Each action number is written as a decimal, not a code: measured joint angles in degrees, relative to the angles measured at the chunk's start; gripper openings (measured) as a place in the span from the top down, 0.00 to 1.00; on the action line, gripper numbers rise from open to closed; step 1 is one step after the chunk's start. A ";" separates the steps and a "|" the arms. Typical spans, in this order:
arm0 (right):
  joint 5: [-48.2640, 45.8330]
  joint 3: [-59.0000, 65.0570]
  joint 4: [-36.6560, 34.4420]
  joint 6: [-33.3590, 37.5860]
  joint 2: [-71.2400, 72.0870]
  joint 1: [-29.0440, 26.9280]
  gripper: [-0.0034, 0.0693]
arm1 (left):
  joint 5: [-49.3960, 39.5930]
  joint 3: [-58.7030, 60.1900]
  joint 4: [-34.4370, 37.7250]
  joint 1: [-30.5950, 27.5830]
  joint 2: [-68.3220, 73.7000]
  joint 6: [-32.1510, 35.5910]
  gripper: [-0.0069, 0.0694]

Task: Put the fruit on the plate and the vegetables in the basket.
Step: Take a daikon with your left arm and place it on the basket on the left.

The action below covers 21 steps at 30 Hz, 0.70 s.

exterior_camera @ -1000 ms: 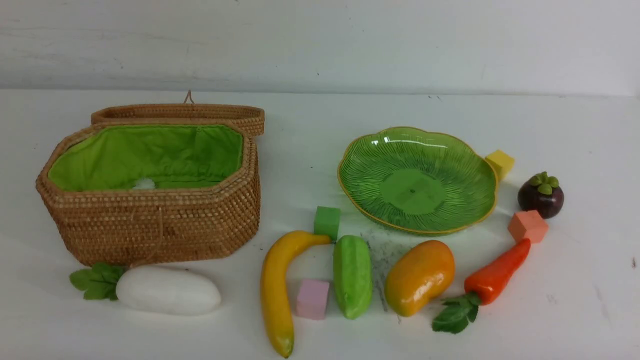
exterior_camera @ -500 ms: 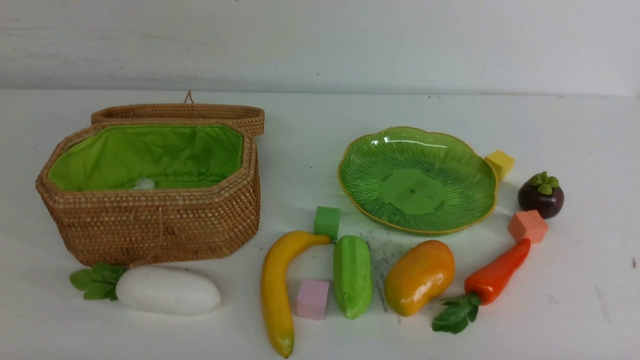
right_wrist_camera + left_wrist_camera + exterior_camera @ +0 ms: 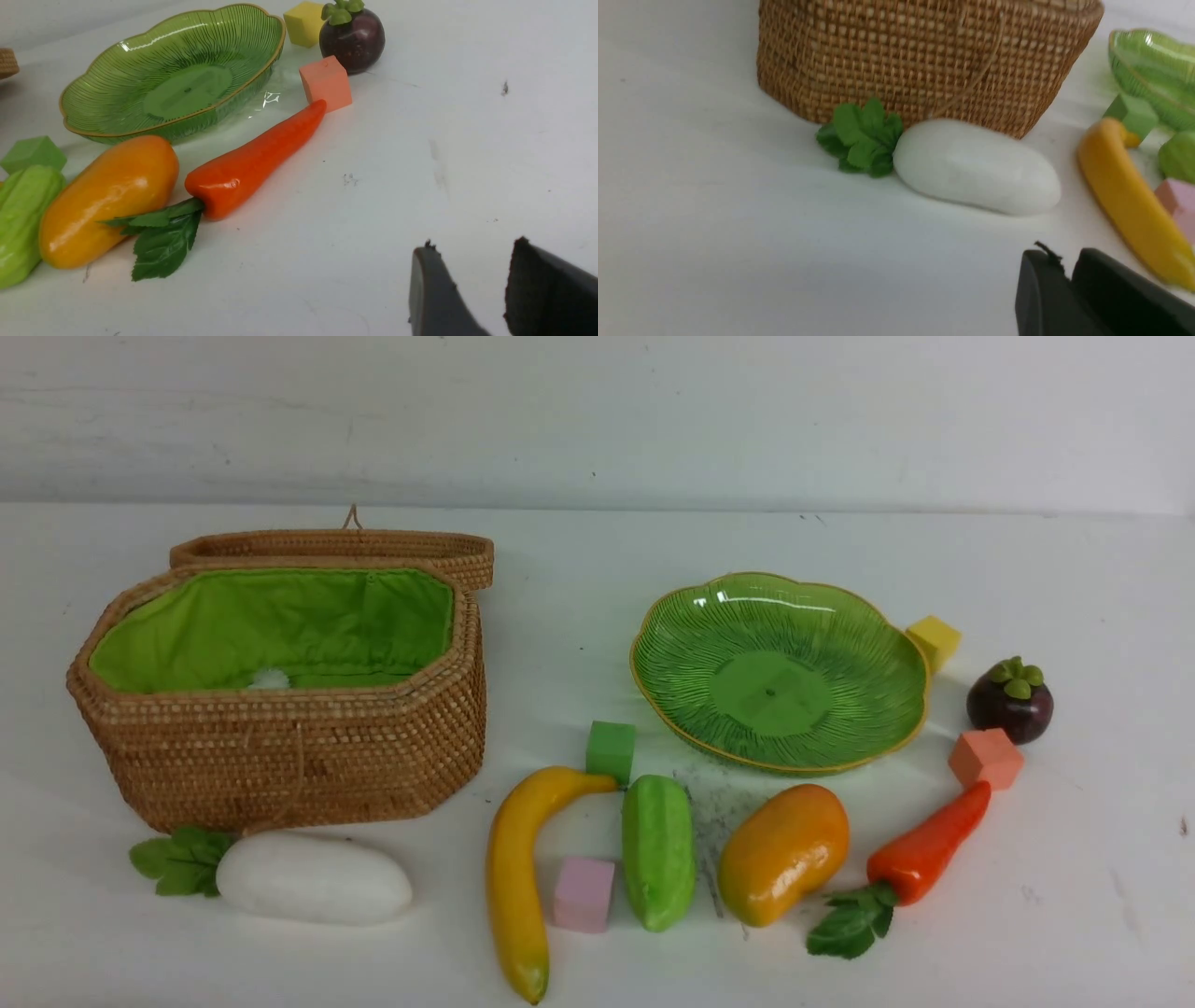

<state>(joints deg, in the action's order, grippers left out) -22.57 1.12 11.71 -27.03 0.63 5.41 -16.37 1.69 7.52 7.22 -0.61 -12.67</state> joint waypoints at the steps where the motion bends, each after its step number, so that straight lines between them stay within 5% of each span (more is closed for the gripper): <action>1: 0.00 0.00 0.00 0.00 0.00 0.00 0.62 | 1.61 0.00 1.50 0.00 0.00 -0.92 0.79; 13: 0.00 0.00 0.00 0.00 0.00 0.00 0.62 | 20.11 0.00 29.27 0.00 0.00 -11.96 0.77; 21: 0.00 0.00 0.00 0.00 0.00 0.00 0.62 | 1.15 -14.91 22.99 0.00 0.96 -1.56 0.93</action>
<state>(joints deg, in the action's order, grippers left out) -22.57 1.12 11.71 -27.03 0.63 5.41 -15.22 -13.22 30.51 7.22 0.35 -14.23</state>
